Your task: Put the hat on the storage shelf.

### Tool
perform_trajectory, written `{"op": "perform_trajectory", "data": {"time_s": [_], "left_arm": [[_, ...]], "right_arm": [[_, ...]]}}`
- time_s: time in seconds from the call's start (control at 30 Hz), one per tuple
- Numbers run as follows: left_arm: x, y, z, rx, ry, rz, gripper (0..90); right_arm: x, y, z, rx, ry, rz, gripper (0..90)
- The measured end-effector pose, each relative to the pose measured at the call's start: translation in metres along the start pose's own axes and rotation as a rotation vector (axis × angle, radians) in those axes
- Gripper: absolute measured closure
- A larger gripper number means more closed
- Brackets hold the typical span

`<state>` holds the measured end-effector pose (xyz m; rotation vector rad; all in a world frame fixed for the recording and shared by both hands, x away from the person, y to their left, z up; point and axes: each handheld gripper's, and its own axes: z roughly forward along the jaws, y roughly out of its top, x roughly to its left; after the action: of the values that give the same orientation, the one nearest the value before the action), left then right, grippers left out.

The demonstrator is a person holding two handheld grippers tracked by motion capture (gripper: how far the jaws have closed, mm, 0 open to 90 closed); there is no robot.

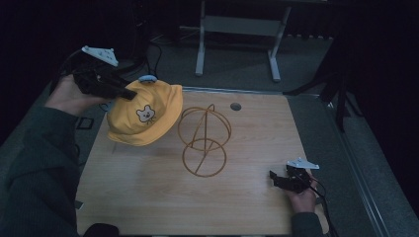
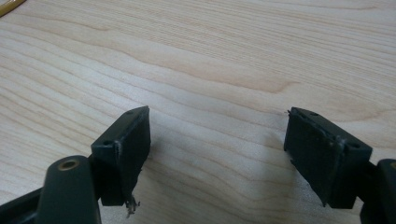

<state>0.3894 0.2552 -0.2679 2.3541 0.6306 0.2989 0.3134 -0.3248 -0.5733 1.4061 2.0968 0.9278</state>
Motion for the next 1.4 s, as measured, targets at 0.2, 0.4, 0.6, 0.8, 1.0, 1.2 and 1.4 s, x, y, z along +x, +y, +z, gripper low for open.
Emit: {"op": "perform_trajectory", "data": {"time_s": [0.2,0.4,0.6,0.8,1.0,1.2,1.4], "left_arm": [[-0.002,0.006,-0.003,-0.017,0.003,0.008,79.1],[-0.004,0.013,-0.001,-0.046,-0.008,0.014,79.1],[-0.007,0.024,0.004,-0.051,-0.021,0.031,79.1],[-0.011,0.034,0.007,-0.072,-0.038,0.041,79.1],[-0.016,0.043,0.014,-0.091,-0.077,0.048,79.0],[-0.019,0.050,0.022,-0.096,-0.096,0.056,78.9],[-0.026,0.059,0.026,-0.094,-0.110,0.077,78.8]], "right_arm": [[0.000,0.000,0.000,0.000,0.000,0.001,22.7],[0.000,0.000,0.000,0.000,0.000,-0.001,22.7],[0.000,0.000,0.000,0.000,0.000,0.000,22.7],[0.000,0.000,0.000,0.000,0.000,-0.002,22.7],[0.000,0.000,0.000,0.001,0.000,0.000,22.7],[0.000,0.000,0.000,0.001,0.000,0.002,22.7],[0.000,0.000,0.000,0.002,0.000,0.000,22.7]]}}
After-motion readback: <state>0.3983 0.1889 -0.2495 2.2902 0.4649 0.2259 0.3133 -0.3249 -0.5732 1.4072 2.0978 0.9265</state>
